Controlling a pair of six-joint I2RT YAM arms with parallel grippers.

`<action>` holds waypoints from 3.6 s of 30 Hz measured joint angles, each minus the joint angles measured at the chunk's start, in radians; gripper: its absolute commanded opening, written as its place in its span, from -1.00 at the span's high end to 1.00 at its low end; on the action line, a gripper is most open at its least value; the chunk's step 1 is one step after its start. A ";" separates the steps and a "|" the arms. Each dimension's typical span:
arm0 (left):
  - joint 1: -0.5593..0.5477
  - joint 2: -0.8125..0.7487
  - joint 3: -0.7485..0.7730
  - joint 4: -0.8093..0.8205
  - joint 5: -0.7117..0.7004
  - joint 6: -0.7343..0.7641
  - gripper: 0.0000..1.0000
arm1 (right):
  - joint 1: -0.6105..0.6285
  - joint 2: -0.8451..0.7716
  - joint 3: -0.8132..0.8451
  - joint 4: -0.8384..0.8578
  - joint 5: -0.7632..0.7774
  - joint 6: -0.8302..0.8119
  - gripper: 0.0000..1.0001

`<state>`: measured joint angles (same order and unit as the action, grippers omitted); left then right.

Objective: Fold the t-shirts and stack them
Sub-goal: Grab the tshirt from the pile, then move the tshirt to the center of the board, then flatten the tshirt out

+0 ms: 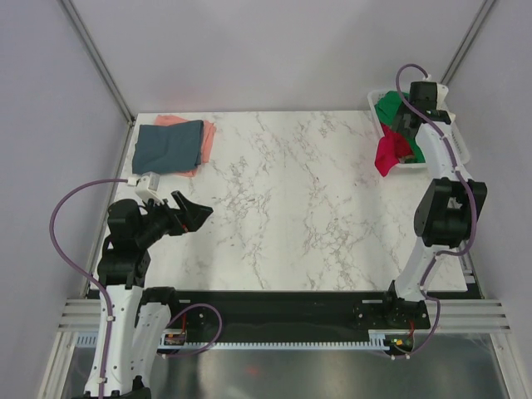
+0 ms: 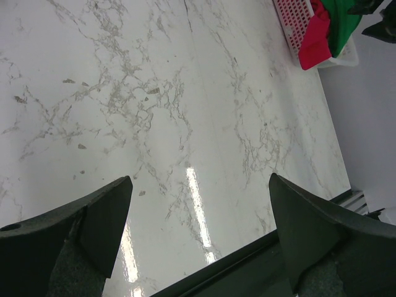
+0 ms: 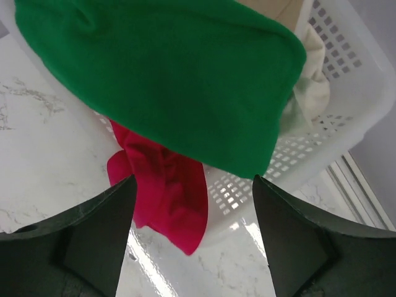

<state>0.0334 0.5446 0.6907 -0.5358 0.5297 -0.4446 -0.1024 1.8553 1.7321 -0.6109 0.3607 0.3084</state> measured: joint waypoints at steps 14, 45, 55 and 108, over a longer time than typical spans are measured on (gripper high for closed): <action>0.005 0.000 -0.006 0.008 0.000 0.000 -0.99 | -0.049 0.232 0.184 0.008 -0.079 -0.012 1.00; 0.028 0.030 -0.006 0.004 -0.006 0.000 -0.99 | 0.011 -0.492 -0.621 -0.150 -0.233 0.092 -0.96; -0.138 0.021 0.011 -0.021 -0.058 -0.016 -0.99 | 0.011 -1.026 -0.665 -0.218 -0.314 0.109 -0.91; -1.110 0.344 0.237 0.076 -0.874 -0.226 -0.65 | 0.289 -1.160 -1.290 -0.049 -0.385 0.436 -0.55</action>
<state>-1.0763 0.8886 0.9276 -0.4595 -0.3447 -0.6708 0.1864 0.6956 0.4419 -0.6601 -0.0242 0.7444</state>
